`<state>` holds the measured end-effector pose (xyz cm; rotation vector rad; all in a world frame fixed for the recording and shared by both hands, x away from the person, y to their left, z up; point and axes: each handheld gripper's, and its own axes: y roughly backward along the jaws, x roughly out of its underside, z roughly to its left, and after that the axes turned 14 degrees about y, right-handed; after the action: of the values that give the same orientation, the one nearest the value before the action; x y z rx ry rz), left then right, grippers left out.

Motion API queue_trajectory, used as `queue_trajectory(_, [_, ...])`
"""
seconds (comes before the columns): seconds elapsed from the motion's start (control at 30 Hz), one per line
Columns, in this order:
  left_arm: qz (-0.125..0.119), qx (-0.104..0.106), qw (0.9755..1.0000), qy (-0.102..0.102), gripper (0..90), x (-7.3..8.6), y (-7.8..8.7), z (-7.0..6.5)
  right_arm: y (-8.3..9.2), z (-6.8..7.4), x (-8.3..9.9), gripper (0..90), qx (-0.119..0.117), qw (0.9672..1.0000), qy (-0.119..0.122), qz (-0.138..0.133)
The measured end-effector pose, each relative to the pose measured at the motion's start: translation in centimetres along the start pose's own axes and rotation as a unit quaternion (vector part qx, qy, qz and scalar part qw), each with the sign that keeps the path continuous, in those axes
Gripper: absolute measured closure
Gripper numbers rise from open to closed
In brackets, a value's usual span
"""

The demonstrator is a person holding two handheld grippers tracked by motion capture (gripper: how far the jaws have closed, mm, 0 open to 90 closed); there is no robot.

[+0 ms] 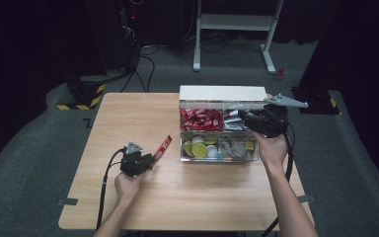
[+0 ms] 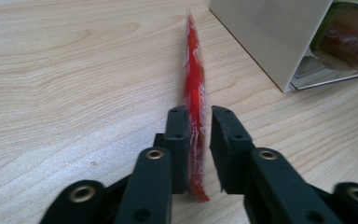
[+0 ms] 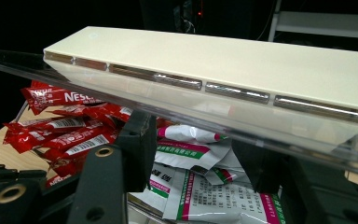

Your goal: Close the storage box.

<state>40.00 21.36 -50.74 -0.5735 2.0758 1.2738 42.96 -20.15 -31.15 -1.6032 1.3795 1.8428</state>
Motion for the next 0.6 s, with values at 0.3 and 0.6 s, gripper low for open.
queue_trajectory(0.3, [-0.015,-0.001,0.9999,0.0,53.6,-0.1,1.4,-0.1,0.1,0.1,0.0,49.9,0.002,1.0,0.001,0.0])
queue_trajectory(0.6, [-0.035,-0.03,0.9985,0.03,48.7,1.3,3.1,2.3,0.4,0.1,0.2,49.9,0.002,1.0,-0.001,-0.006])
